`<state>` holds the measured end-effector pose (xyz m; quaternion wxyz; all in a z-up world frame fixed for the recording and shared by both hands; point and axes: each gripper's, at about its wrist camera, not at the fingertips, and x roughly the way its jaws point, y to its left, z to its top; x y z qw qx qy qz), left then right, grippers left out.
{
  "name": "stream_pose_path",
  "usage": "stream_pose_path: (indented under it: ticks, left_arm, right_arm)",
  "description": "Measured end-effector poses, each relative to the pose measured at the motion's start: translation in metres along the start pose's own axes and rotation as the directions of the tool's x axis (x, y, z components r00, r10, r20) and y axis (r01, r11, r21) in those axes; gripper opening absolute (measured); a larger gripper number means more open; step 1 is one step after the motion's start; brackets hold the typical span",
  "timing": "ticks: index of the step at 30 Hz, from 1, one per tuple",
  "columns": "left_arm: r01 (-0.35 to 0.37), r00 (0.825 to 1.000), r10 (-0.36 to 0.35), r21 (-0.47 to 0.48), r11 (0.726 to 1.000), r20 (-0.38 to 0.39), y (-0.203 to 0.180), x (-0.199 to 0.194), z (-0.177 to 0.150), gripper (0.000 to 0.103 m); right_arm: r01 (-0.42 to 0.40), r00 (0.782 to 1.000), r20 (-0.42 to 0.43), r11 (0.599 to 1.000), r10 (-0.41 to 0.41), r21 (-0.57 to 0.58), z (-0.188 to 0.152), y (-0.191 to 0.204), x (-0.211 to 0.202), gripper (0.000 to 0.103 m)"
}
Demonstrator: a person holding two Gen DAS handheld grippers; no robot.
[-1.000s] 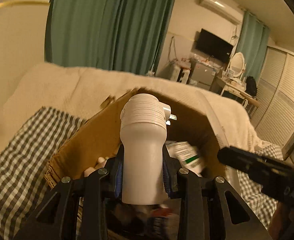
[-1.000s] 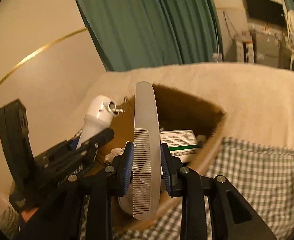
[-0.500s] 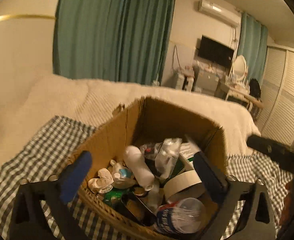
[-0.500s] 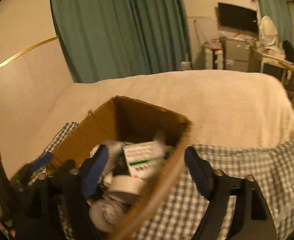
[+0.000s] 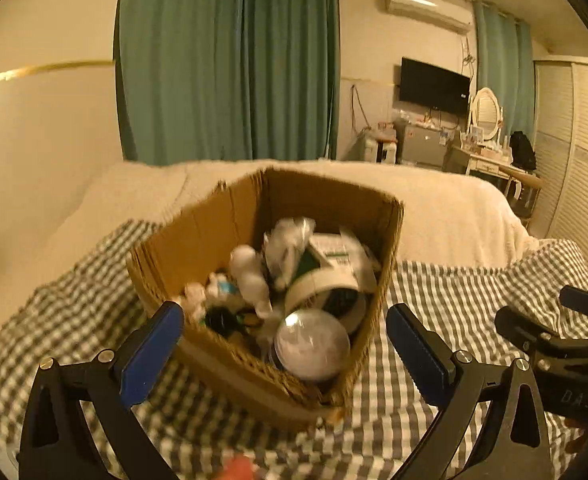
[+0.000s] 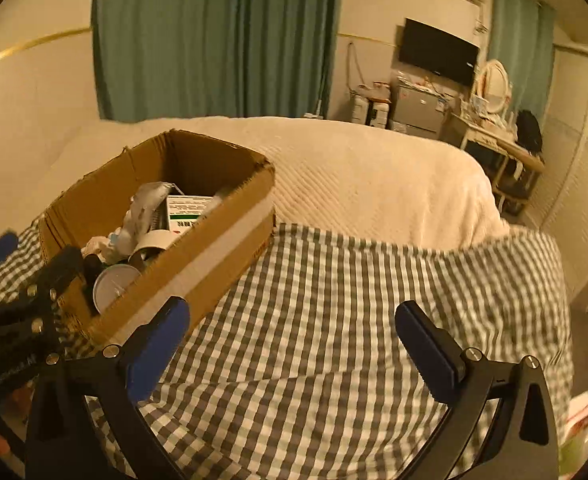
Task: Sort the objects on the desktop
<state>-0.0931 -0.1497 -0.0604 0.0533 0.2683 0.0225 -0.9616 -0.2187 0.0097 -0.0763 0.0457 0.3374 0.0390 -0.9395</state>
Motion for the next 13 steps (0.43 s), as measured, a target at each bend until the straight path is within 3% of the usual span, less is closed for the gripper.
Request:
stream_pose_path:
  ticks: [6, 13]
  left_arm:
    - [-0.021, 1.0, 0.021, -0.006, 1.0, 0.005, 0.001, 0.006, -0.005, 0.103]
    - [0.048, 0.999, -0.048, 0.008, 0.999, 0.008, 0.0, 0.012, -0.01, 0.103]
  right_arm:
    - [0.002, 1.0, -0.007, 0.999, -0.002, 0.046, -0.012, -0.01, 0.01, 0.102]
    - [0.01, 1.0, -0.025, 0.996, -0.007, 0.093, -0.015, -0.016, 0.02, 0.102]
